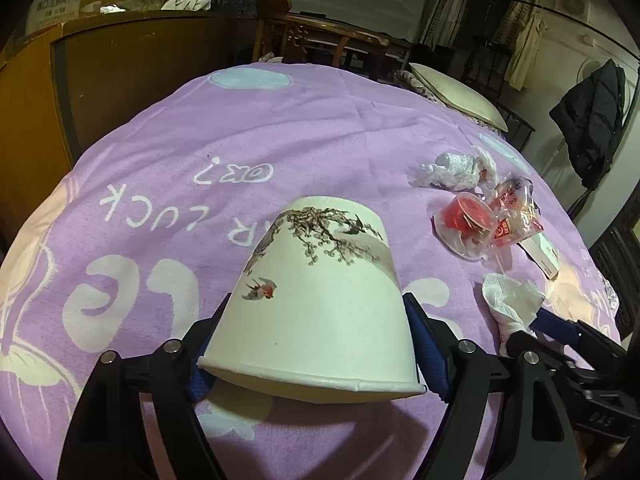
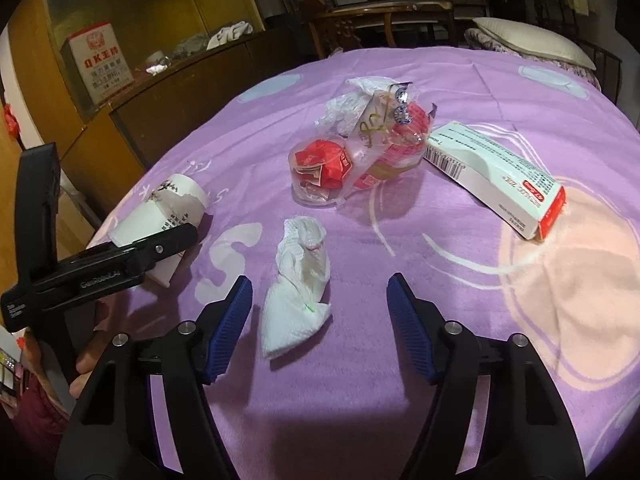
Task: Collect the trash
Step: 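Grasp the white tissue with the right tool while the left tool holds the cup, then drop the cup from the left tool while the right tool drops the tissue into the wastebasket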
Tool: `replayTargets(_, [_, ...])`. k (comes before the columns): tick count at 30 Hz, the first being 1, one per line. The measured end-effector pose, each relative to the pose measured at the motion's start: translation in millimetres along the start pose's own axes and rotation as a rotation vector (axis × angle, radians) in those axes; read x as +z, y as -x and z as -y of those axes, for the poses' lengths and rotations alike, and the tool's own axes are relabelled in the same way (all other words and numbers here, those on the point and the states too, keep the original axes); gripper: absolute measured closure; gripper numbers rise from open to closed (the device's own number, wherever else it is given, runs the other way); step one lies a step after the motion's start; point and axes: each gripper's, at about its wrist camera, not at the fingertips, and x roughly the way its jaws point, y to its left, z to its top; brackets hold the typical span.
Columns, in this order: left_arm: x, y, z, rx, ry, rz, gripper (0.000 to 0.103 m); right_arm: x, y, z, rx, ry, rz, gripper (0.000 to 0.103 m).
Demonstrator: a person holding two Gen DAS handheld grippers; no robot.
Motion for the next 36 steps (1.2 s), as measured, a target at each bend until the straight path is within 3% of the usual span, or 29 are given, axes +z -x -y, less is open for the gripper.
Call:
replayTargets(1, [0.7, -1.6, -0.3, 0.0, 0.003, -0.004, 0.023, 0.1, -1.7, -1.9, -0.007, 0.003, -0.005, 0.045])
replayTargets(3, [1.0, -3.3, 1.5, 0.008, 0.001, -0.007, 0.023, -0.9, -4.0, -3.4, 0.015, 0.007, -0.018, 0.084])
replayTargets(12, [-10.4, 30.0, 10.8, 0.05, -0.046, 0.049, 0.025, -12.4, 37.6, 3.1, 0.032, -0.033, 0.081, 0.086])
replayTargets(27, [-31.6, 168.4, 30.3, 0.221, -0.159, 0.242, 0.024, -23.2, 125.8, -25.2, 0.126, 0.002, 0.205, 0.086])
replayTargets(36, [-62.6, 240.9, 10.3, 0.324, -0.166, 0.307, 0.024, -31.2, 167.9, -58.1, 0.214, 0.05, 0.251, 0.086])
